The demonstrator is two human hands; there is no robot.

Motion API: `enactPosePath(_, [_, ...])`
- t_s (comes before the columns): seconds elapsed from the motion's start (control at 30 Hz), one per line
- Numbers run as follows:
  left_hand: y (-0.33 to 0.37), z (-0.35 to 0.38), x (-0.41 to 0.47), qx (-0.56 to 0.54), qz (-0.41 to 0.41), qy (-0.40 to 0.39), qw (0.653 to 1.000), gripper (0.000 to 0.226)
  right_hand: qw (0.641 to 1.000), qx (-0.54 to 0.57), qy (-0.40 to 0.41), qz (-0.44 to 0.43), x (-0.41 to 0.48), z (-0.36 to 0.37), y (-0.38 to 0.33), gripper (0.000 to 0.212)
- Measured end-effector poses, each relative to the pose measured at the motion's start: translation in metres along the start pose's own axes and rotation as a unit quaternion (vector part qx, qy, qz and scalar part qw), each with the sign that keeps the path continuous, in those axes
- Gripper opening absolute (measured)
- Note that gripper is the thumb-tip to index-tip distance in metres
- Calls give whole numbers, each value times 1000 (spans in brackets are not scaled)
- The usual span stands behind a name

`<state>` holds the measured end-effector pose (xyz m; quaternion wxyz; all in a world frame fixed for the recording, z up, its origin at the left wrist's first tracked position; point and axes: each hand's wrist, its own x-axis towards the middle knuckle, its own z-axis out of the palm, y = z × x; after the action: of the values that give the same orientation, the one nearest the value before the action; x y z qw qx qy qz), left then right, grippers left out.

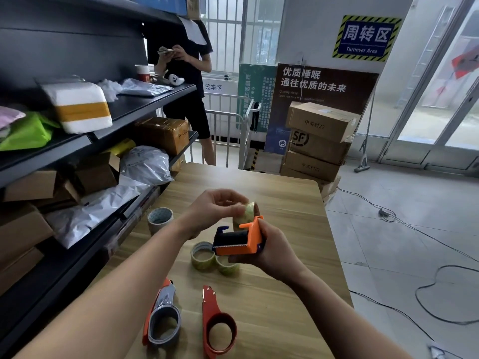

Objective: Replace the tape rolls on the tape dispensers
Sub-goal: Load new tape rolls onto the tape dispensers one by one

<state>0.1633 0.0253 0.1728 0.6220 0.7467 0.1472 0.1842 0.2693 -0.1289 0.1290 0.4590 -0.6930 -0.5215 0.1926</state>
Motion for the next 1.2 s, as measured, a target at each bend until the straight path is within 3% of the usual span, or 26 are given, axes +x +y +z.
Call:
enactPosePath(0.07, [1,2,4,20,11,60,998,9,1000,3,-5,6,-1,0,0,56])
enactPosePath(0.17, [3,6,8,105,32,89,990,14,1000,16,0,8,-2,0,-1,57])
enactPosePath(0.27, [6,10,7,194,64,88,975,20,999,35,13,12,-4,0,-2,56])
enactPosePath(0.53, [27,11,-5,297,125,71,944,30,994,94,42,26,1,-8,2,54])
enactPosePath(0.7, [40,11,-16,375,193,54,905,14,989,129,52,43,4,-5,6,56])
enactPosePath(0.9, [50,9,-26,429,221,53,874,4,986,150,61,40,5,-2,3,54])
enactPosePath(1.2, [60,13,-29,425,224,56,875,3,983,177,26,45,4,5,6,44])
